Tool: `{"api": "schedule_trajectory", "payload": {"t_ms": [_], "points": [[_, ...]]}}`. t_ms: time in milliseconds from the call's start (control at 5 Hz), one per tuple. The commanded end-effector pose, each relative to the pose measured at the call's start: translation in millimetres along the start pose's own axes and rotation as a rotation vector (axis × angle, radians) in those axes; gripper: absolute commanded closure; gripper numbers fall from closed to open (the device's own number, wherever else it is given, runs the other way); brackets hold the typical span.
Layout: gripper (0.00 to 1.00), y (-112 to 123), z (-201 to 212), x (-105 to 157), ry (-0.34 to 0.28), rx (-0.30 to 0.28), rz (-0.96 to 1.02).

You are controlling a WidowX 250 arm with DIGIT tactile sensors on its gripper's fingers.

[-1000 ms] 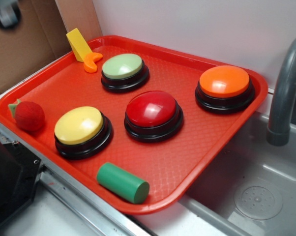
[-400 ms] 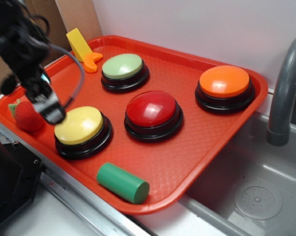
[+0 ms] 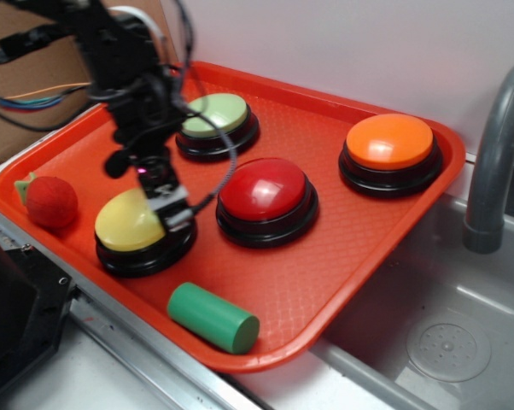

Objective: Push the yellow button.

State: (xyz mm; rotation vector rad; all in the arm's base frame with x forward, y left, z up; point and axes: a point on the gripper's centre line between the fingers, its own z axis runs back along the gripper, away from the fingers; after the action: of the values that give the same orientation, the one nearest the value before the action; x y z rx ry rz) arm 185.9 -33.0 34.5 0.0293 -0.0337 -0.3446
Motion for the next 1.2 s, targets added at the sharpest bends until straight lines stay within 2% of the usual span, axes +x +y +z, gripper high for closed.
{"api": "schedule_trajectory", "payload": {"t_ms": [0,200,400,800,1000], "points": [[0.0,-1,24,4,-0.011,0.034,-0.033],[0.0,-4,75,-5,-0.058,0.059,0.022],[0.0,-4,94,-18,-0.078,0.041,0.052],[0.0,4,102,-25,0.001,0.027,0.134],[0.0,15,112,-33,-0.01,-0.002,0.177]]}}
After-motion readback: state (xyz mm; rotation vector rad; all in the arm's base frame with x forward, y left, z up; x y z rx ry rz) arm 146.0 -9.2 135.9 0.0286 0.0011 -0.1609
